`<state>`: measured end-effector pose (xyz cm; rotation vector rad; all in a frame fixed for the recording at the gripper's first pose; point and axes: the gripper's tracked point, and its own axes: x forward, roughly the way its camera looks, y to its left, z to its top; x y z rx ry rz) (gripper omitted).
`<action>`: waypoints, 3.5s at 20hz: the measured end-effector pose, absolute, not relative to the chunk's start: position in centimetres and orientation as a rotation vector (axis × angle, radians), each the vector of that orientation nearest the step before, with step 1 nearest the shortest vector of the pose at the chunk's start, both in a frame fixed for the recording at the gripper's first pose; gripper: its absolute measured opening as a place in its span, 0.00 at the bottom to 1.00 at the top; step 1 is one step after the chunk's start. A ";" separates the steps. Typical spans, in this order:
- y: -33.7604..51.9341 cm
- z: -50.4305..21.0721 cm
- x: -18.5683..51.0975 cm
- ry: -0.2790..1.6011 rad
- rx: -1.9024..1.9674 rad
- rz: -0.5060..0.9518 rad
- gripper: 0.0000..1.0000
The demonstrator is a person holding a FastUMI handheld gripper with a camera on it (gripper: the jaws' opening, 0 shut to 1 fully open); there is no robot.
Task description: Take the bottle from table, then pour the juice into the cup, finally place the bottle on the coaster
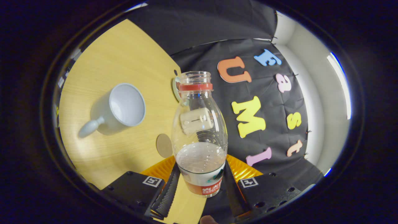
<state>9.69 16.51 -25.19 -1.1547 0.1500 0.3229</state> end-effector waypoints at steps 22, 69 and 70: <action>14.7 -10.3 16.8 0.078 -0.071 0.328 0.76; 18.0 -28.7 26.2 0.256 0.062 0.274 0.99; 17.8 -27.7 26.0 0.245 0.071 0.264 0.99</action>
